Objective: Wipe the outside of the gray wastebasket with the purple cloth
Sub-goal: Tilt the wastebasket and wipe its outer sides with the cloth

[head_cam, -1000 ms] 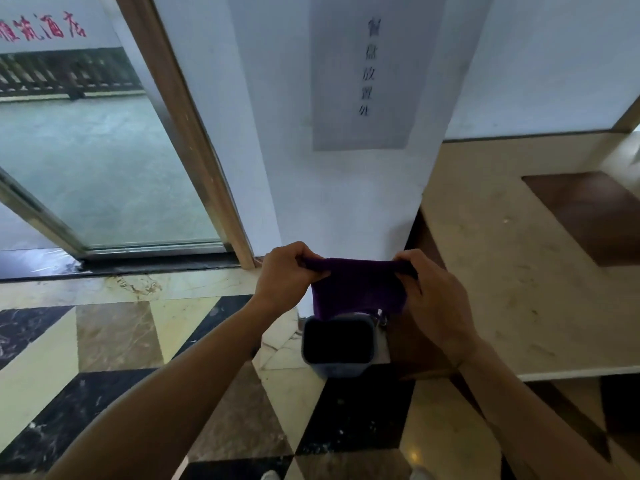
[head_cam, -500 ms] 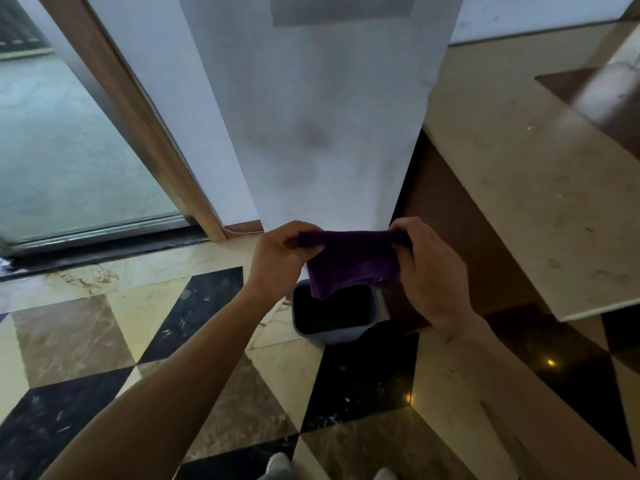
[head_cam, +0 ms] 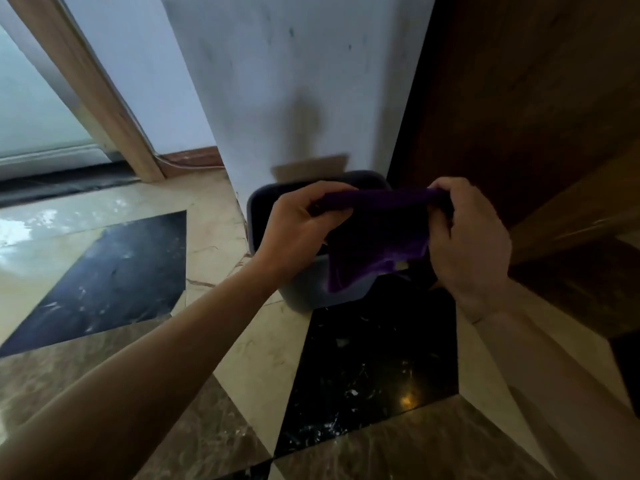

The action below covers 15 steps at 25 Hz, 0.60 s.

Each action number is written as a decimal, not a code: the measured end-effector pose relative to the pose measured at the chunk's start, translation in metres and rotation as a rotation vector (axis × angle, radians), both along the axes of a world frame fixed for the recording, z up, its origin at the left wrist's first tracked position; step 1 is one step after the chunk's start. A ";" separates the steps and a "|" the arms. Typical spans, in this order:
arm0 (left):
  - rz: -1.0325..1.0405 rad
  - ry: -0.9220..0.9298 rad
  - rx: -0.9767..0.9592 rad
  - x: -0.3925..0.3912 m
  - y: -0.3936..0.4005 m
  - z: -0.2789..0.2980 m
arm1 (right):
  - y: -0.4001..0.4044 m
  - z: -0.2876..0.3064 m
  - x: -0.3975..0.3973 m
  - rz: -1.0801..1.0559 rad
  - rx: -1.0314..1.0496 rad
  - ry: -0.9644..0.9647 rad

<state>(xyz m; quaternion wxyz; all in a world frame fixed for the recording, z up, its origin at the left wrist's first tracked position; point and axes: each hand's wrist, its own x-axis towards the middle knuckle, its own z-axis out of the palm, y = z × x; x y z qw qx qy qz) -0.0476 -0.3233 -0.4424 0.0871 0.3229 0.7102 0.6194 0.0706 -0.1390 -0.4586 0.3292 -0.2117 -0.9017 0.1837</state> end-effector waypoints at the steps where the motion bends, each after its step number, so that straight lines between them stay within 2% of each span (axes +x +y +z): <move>1: -0.002 0.044 -0.001 0.006 0.002 -0.022 | -0.005 -0.026 0.004 -0.064 -0.014 0.018; 3: 0.010 0.161 -0.005 0.017 0.006 -0.058 | -0.017 -0.069 0.010 -0.118 -0.113 0.090; 5: 0.022 0.157 -0.056 0.030 0.013 -0.080 | -0.032 -0.094 0.010 -0.082 -0.360 0.150; 7: 0.052 0.032 -0.129 0.045 0.016 -0.093 | -0.049 -0.106 0.016 0.009 -0.625 0.207; 9: -0.006 -0.144 -0.215 0.056 0.016 -0.103 | -0.063 -0.118 0.025 0.104 -0.743 0.229; 11: -0.197 -0.368 -0.267 0.057 0.014 -0.110 | -0.068 -0.131 0.031 0.074 -0.771 0.283; 13: -0.495 -0.521 -0.293 0.056 0.011 -0.107 | -0.062 -0.138 0.032 -0.095 -0.851 0.406; 14: -0.588 -0.447 -0.334 0.052 0.009 -0.102 | -0.059 -0.137 0.030 -0.168 -0.917 0.463; 15: -0.587 -0.227 -0.389 0.048 0.006 -0.097 | -0.055 -0.134 0.029 -0.205 -0.963 0.509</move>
